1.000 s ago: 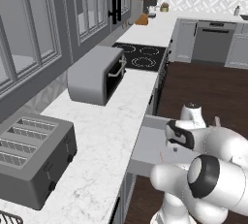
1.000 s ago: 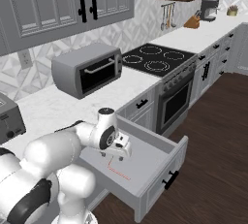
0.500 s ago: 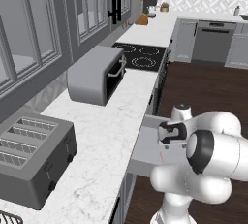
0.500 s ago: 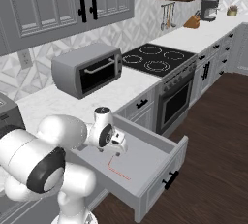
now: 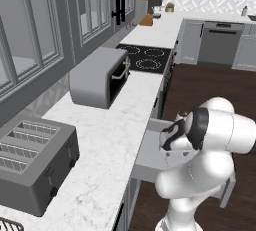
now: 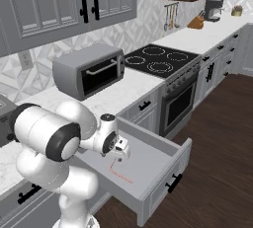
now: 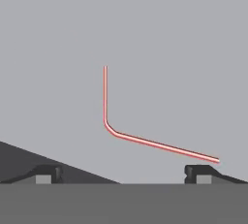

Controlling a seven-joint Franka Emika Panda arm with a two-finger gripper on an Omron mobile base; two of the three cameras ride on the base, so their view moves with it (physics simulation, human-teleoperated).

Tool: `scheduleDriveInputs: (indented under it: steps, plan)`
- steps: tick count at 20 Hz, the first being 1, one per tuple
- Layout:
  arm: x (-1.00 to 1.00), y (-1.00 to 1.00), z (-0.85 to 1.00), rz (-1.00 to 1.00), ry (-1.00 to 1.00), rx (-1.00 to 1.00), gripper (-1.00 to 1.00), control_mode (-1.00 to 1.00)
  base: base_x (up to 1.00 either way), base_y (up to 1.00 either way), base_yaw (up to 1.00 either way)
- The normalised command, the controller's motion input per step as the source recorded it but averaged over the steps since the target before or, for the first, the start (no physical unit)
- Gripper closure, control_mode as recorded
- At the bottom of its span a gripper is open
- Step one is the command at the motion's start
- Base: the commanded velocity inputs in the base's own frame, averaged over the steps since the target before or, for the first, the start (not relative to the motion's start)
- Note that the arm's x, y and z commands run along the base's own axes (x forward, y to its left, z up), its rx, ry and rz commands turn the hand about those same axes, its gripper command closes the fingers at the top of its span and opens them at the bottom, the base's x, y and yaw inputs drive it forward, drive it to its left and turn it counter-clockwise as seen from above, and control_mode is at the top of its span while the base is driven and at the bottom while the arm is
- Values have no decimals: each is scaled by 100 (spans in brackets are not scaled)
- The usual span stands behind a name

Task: Take a straw from the drawer in front and place it inside the glass cup on the dining counter.

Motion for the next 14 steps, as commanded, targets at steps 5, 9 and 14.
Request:
scheduleDriveInputs:
  steps: [5,9,14]
  plan:
    - [28,6,-31,0,0,2,-100,-100,0,0,0]
    - [26,6,-27,0,0,0,-100,-100,0,0,0]
    - [24,1,-31,0,0,0,-100,-100,0,0,0]
